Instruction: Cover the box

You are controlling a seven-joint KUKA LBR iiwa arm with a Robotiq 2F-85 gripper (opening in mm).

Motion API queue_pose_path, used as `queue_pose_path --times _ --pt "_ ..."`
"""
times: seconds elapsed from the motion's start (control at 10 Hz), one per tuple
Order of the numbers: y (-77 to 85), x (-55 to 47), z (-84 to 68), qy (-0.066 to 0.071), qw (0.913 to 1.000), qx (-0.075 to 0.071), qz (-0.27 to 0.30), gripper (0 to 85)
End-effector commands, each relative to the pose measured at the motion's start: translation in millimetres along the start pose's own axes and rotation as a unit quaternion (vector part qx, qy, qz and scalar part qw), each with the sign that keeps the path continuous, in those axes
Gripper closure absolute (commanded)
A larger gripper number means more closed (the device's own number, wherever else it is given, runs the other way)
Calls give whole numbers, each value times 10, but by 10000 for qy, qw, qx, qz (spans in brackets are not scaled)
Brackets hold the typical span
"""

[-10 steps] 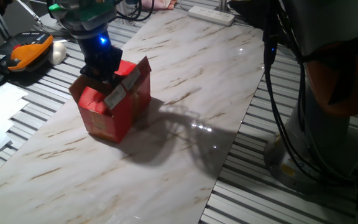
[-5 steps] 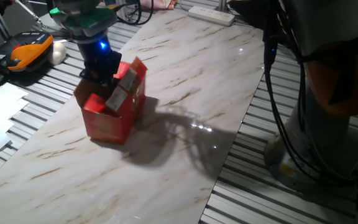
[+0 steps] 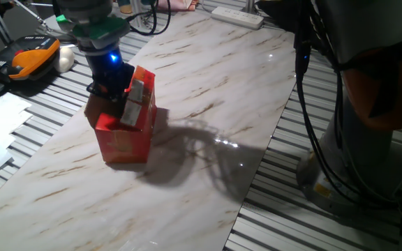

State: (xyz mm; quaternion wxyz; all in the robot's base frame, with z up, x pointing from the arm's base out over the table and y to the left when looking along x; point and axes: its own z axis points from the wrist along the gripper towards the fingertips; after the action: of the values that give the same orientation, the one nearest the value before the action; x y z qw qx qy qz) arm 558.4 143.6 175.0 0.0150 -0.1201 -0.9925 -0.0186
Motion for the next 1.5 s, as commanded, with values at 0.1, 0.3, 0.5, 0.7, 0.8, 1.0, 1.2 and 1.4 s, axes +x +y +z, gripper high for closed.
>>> queue_pose_path --times 0.1,0.3,0.5,0.7,0.8,1.0,1.2,1.4 --pt "17 -5 68 -29 10000 -6 45 850" --pt "36 -9 161 -102 9999 78 82 850" --pt "67 12 241 -138 9997 99 151 850" --pt "84 28 221 -133 9997 106 189 850" --pt "81 41 138 -47 9996 -37 282 850" --pt "73 96 -88 112 9982 -261 528 850" --pt "14 151 -327 291 9946 -609 786 850" --pt "-77 202 -541 393 9924 -783 863 850"
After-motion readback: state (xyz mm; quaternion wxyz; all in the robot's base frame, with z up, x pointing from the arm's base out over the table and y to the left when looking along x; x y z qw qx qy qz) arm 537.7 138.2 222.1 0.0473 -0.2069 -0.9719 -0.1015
